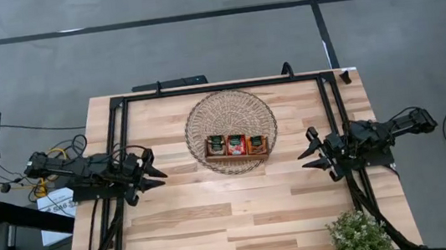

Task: Pick & Place Tea
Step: Return to Home Position

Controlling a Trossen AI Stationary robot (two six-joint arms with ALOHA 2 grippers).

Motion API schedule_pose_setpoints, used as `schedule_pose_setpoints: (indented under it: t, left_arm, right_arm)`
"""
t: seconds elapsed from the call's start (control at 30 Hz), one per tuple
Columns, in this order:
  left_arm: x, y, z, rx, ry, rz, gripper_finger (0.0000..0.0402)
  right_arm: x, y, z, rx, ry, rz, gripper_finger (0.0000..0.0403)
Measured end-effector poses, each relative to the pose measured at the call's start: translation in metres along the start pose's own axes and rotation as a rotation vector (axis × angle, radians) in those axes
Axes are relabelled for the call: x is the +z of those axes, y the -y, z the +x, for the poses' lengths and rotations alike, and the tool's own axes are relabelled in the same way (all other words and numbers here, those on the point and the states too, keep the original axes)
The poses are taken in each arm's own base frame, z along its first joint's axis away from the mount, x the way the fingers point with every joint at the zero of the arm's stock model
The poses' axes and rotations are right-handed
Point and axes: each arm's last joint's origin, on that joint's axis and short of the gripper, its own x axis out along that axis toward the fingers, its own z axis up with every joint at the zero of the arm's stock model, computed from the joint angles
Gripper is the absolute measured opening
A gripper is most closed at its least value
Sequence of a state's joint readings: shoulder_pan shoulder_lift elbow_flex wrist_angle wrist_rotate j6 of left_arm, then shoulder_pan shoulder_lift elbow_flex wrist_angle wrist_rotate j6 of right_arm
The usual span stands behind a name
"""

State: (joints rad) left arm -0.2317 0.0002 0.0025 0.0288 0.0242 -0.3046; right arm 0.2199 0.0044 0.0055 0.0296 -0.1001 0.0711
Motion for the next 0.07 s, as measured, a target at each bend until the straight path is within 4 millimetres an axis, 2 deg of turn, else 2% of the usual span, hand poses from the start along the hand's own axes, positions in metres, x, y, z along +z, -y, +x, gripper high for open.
schedule_pose_setpoints:
  t: [0.07]
  left_arm:
    - [0.0000, 0.0000, 0.0000, 0.000, 0.000, 0.000, 0.0103]
  right_arm:
    - [0.0000, 0.0000, 0.0000, -0.001, 0.000, 0.000, 0.0123]
